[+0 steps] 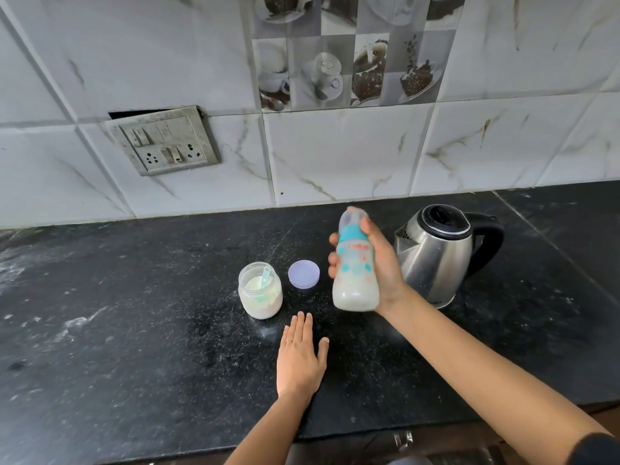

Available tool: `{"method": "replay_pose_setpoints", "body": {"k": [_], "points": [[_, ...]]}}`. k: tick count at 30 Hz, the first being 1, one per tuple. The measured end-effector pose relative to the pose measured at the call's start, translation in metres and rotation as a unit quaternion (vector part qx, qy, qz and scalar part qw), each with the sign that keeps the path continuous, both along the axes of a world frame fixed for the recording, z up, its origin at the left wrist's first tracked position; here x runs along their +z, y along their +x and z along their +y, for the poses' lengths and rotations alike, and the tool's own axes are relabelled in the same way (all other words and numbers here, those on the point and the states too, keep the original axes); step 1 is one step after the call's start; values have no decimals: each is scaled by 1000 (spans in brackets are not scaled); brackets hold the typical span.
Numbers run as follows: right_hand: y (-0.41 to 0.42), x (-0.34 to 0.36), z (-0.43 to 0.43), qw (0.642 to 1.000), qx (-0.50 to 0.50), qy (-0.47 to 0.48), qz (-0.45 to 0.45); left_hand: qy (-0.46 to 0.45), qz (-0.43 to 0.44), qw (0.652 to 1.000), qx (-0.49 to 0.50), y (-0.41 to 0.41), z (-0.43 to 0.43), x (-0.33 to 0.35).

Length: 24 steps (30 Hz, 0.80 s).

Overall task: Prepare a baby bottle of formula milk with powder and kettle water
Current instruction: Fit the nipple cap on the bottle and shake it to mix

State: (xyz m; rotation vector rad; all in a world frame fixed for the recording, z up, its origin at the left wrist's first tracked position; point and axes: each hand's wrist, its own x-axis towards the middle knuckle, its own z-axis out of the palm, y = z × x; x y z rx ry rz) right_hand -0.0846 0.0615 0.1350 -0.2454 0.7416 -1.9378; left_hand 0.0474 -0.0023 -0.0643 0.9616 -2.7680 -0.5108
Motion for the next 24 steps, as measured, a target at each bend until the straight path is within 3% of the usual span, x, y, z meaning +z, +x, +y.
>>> {"method": "replay_pose_setpoints", "body": {"k": [2, 4, 8, 12, 18, 22, 24], "points": [[-7, 9, -2, 997, -53, -8, -58, 2, 4, 1000, 1, 0, -1, -1], [-6, 15, -1, 996, -42, -22, -82, 4, 6, 1000, 0, 0, 0, 0], [9, 10, 4, 998, 47, -50, -5, 8, 8, 1000, 0, 0, 0, 1], [-4, 11, -1, 991, -31, -46, -123, 2, 5, 1000, 0, 1, 0, 1], [14, 1, 6, 1000, 28, -12, 1, 6, 7, 1000, -1, 1, 0, 1], [-10, 15, 1, 995, -66, -9, -71, 5, 5, 1000, -2, 0, -1, 0], [-5, 12, 4, 998, -34, -15, -47, 6, 10, 1000, 0, 0, -1, -1]]}}
